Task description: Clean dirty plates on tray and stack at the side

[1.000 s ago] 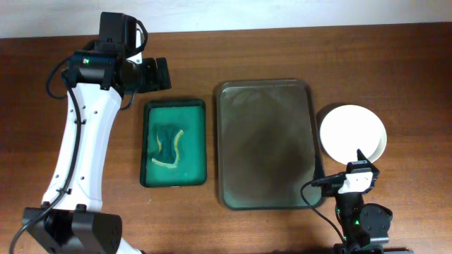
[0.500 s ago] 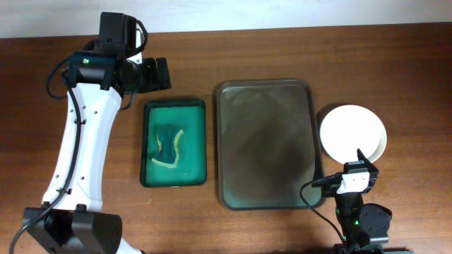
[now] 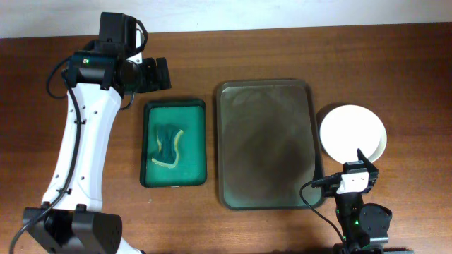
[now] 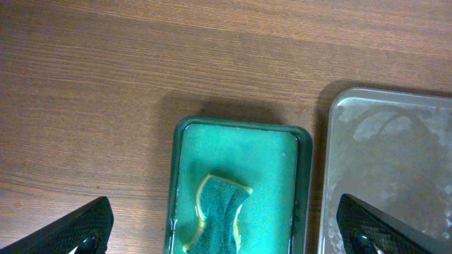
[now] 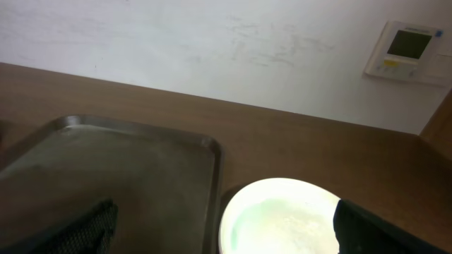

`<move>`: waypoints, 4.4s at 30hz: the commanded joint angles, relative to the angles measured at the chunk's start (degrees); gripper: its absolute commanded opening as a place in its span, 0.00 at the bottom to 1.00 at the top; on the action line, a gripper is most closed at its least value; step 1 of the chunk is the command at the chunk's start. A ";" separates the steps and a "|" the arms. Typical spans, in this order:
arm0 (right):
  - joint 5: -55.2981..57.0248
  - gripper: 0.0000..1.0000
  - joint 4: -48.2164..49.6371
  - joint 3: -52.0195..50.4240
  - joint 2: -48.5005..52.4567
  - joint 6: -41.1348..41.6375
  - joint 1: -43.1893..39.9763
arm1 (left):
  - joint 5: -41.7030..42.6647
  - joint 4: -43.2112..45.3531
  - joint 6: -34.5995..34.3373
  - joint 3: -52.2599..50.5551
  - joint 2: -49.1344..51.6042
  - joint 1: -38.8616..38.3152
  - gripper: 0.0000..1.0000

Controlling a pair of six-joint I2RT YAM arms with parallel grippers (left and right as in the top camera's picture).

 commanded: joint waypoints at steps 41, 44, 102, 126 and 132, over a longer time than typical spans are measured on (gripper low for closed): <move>0.28 0.98 -0.26 -0.31 -0.48 -0.11 0.37 | 7.58 30.40 -0.35 -60.35 -81.99 0.13 0.99; 0.28 0.98 -0.26 -0.31 -0.48 -0.11 0.37 | 10.12 48.00 -0.35 -68.70 -87.67 0.13 0.99; 0.28 0.98 -0.26 -0.31 -0.48 -0.11 0.37 | 2.80 61.61 13.14 -106.14 -100.30 4.09 0.99; 0.28 0.98 -0.26 -0.31 -0.48 -0.11 0.37 | 2.80 61.61 13.14 -106.14 -100.30 4.09 0.99; 0.28 0.98 -0.26 -0.31 -0.48 -0.11 0.37 | 2.80 61.61 13.14 -106.14 -100.30 4.09 0.99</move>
